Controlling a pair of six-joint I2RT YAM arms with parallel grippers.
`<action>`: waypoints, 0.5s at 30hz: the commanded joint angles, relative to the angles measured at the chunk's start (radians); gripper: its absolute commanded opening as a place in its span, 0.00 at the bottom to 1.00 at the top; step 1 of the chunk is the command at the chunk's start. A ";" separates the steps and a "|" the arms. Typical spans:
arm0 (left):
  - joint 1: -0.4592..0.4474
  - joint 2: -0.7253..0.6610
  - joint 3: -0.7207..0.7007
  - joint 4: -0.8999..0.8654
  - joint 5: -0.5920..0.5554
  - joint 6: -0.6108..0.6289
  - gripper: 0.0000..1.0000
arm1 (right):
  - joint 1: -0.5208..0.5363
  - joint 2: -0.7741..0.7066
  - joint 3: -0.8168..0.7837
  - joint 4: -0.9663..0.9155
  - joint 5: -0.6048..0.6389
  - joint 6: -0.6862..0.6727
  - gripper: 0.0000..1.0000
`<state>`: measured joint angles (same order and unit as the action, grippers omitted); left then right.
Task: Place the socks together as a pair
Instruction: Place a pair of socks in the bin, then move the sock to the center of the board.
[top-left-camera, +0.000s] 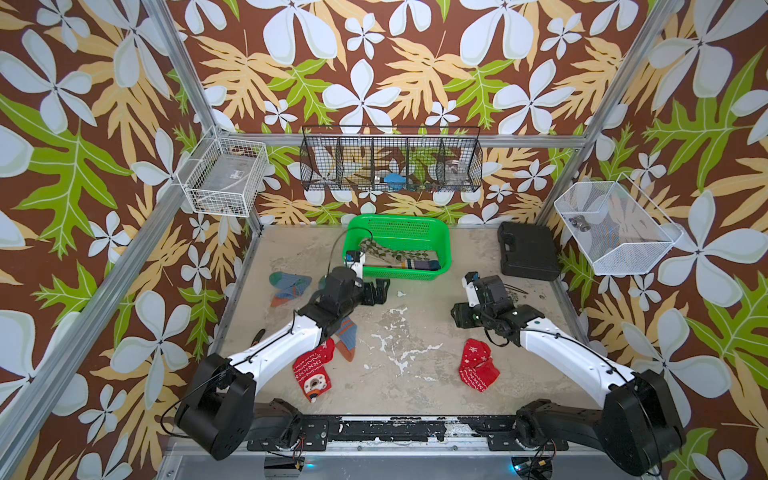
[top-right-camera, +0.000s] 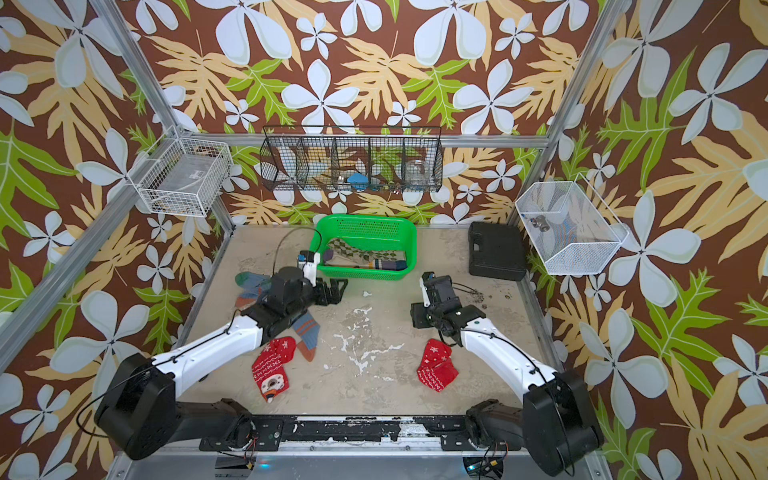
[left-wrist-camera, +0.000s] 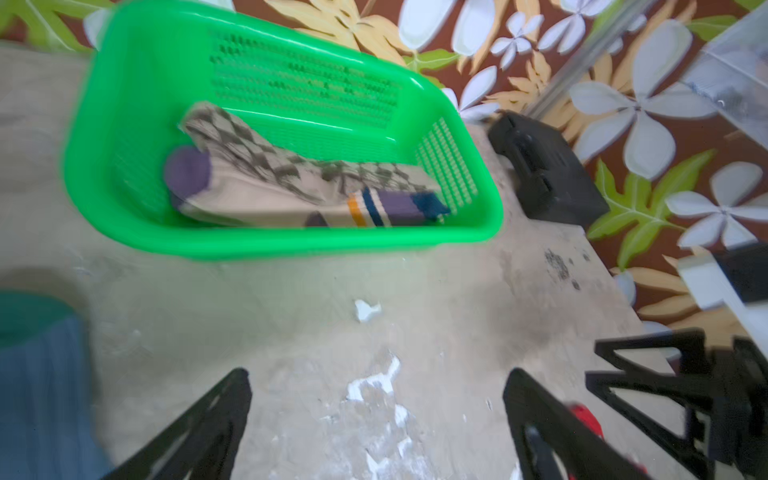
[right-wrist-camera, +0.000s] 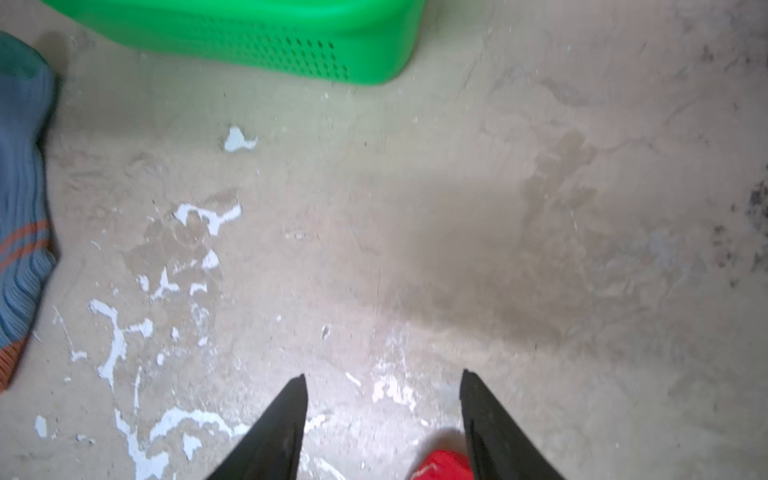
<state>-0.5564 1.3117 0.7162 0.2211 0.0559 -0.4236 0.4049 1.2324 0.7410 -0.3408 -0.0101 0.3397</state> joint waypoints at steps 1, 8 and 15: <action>-0.067 -0.017 -0.097 0.201 0.004 -0.092 0.96 | 0.006 -0.016 -0.042 -0.007 0.154 0.047 0.62; -0.168 -0.066 -0.191 0.248 0.005 -0.122 0.95 | 0.059 0.031 -0.093 -0.020 0.110 0.129 0.62; -0.169 -0.157 -0.279 0.240 0.016 -0.128 0.95 | 0.173 0.035 -0.177 -0.019 0.167 0.223 0.60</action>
<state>-0.7238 1.1709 0.4522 0.4294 0.0612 -0.5453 0.5621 1.2541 0.5751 -0.3607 0.1284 0.5041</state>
